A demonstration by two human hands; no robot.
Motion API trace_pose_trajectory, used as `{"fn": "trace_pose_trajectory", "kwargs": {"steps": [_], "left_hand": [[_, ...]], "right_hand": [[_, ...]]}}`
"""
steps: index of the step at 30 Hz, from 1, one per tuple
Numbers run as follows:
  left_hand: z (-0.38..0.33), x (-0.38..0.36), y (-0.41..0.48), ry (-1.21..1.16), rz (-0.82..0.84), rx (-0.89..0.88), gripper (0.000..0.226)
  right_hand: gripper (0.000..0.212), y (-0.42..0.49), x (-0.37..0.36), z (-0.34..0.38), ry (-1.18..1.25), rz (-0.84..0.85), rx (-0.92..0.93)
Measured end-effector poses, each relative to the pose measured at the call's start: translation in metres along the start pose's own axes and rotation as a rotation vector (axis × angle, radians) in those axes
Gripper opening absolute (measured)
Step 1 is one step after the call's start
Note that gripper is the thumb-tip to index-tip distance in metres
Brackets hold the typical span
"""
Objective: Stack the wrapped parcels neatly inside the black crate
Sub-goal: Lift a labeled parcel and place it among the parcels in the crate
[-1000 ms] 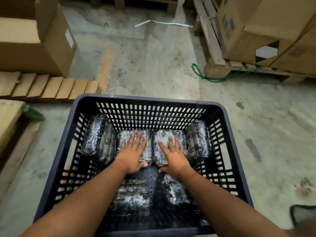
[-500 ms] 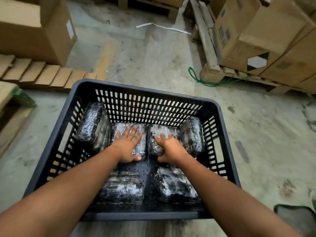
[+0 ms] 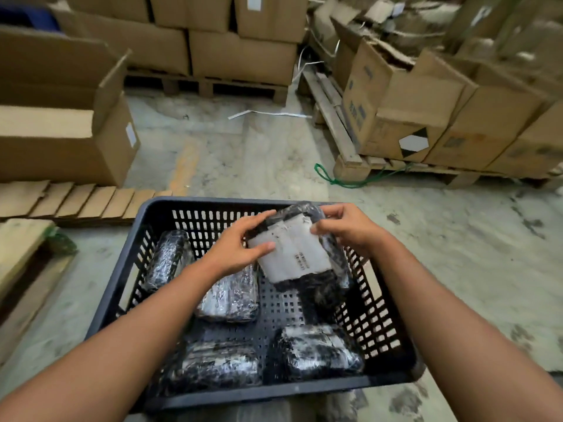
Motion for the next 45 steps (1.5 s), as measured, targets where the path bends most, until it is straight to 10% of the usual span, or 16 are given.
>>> {"fn": "trace_pose_trajectory", "kwargs": {"steps": [12,20,24,32,45], "left_hand": [[-0.05,0.0,0.006,0.166,0.082,-0.287,0.073],[-0.031,0.014,0.006,-0.262,-0.096,-0.068,0.046],[-0.01,0.0,0.0,-0.323,-0.108,0.096,0.054],[0.065,-0.048,-0.017,0.079,0.37,0.376,0.118],[0.116,-0.077,-0.004,0.673,0.225,0.267,0.114]], "right_hand": [[0.049,-0.031,0.024,0.039,0.189,0.031,0.159],[0.069,-0.027,0.009,0.049,-0.077,0.002,0.233],[0.112,-0.01,-0.012,0.021,-0.369,0.078,0.179],[0.143,0.002,-0.046,-0.084,-0.562,0.231,-0.19],[0.138,0.03,-0.074,-0.118,-0.848,0.137,-0.322]]}}
Point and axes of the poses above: each hand's wrist, its own y-axis towards the middle knuckle, its own x-axis out of the back of the hand, z = x × y, the point moved 3 cm from there along y, towards the middle knuckle, and after that the axes turned 3 degrees about -y, right-handed, at the moved point
